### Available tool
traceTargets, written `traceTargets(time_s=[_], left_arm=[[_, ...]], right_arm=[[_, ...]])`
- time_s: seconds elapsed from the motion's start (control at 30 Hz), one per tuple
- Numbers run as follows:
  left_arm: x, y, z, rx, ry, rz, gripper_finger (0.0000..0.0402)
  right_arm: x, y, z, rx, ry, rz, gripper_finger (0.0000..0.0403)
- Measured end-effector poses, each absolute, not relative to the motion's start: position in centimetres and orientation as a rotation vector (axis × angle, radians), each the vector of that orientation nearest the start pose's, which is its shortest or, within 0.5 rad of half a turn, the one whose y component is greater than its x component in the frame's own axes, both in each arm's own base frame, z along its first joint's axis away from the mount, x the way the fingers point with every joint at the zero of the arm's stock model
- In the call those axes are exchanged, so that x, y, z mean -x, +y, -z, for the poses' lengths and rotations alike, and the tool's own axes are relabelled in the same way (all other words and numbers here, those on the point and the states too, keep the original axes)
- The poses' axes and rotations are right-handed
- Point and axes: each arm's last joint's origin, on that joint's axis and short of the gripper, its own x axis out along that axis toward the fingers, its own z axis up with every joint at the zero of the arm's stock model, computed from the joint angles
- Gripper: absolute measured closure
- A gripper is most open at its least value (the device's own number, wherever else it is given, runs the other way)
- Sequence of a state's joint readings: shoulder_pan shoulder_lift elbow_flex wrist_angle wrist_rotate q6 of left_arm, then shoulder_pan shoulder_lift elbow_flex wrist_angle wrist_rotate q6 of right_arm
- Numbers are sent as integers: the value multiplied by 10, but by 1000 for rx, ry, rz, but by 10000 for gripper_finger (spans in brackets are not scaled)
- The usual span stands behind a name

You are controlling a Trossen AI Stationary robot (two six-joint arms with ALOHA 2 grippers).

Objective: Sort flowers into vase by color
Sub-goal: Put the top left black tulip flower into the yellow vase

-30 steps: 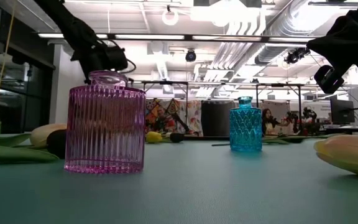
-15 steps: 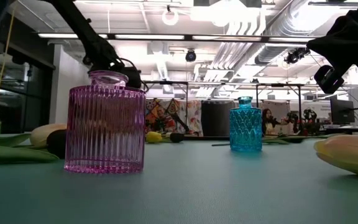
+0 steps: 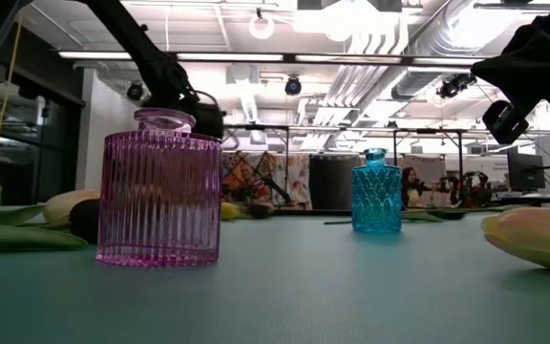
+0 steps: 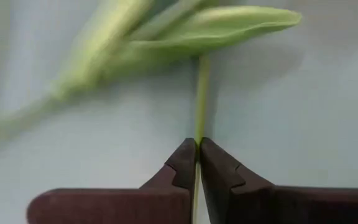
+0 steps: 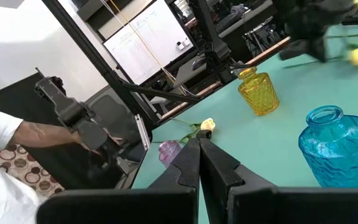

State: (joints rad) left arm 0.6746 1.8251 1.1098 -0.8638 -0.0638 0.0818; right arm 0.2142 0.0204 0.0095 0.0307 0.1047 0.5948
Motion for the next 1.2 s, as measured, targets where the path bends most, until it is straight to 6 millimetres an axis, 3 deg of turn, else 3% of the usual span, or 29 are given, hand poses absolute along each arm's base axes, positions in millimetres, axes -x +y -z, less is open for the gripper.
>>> traceTargets(time_s=[0.2,0.4,0.57,0.9,1.07,1.2], left_arm=[[-236,183,-214,587,1468,-370,400],[-236,180,-272,740,1193,-237,401],[-235,178,-291,883,1036,-61,401],[-245,178,-300,984,800,271,401],[-248,173,-307,948,641,541,401],[-255,172,-312,917,572,617,401]], right_arm=[[-97,18,-168,-597,13,-112,402],[-97,18,-168,-597,13,-112,402],[-97,18,-168,-597,13,-112,402],[-97,18,-168,-597,13,-112,402],[-97,18,-168,-597,13,-112,402],[-97,18,-168,-597,13,-112,402]])
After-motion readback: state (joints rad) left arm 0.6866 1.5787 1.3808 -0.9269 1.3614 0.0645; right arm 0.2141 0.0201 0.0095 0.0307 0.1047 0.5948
